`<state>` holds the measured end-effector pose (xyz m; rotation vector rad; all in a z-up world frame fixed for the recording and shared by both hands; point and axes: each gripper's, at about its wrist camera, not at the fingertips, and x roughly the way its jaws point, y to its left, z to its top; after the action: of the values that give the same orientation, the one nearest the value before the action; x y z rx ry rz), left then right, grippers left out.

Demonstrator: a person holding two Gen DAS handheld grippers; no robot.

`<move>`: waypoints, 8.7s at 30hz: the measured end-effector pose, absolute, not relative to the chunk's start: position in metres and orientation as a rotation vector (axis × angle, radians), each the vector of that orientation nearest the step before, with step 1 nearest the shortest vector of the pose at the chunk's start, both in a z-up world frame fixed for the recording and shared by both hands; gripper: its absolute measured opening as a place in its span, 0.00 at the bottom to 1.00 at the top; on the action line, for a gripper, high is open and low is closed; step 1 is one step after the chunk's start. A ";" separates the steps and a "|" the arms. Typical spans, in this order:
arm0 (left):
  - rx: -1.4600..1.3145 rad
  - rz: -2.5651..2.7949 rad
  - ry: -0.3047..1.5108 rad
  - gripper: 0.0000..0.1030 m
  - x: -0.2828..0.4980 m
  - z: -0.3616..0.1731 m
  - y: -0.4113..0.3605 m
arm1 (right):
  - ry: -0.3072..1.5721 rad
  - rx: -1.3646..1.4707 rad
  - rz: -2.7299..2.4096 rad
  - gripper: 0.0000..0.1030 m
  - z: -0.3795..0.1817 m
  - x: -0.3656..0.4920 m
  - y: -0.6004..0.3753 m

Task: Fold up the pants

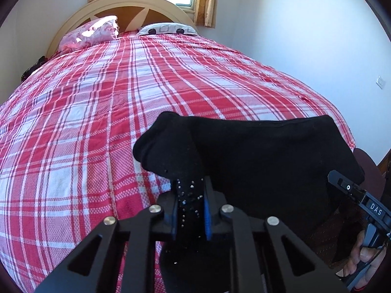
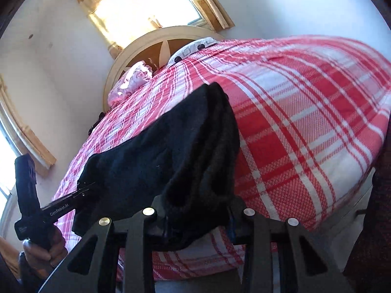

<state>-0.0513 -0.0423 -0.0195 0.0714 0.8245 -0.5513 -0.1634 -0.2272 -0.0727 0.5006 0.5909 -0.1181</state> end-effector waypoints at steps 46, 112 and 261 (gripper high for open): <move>-0.189 -0.441 0.764 0.15 -0.025 -0.001 0.056 | 0.551 0.216 -0.022 0.34 -0.012 -0.113 -0.151; 0.031 0.478 0.670 0.42 -0.007 -0.030 0.248 | 0.560 -0.123 0.365 0.31 -0.052 0.102 0.108; -0.352 0.207 0.807 0.20 0.028 -0.043 0.250 | 0.875 0.278 0.572 0.33 -0.105 0.160 0.077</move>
<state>0.0280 0.2502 -0.0426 -0.3518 0.8073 0.2067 0.1597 0.0767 -0.1050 0.2781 0.8749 0.5722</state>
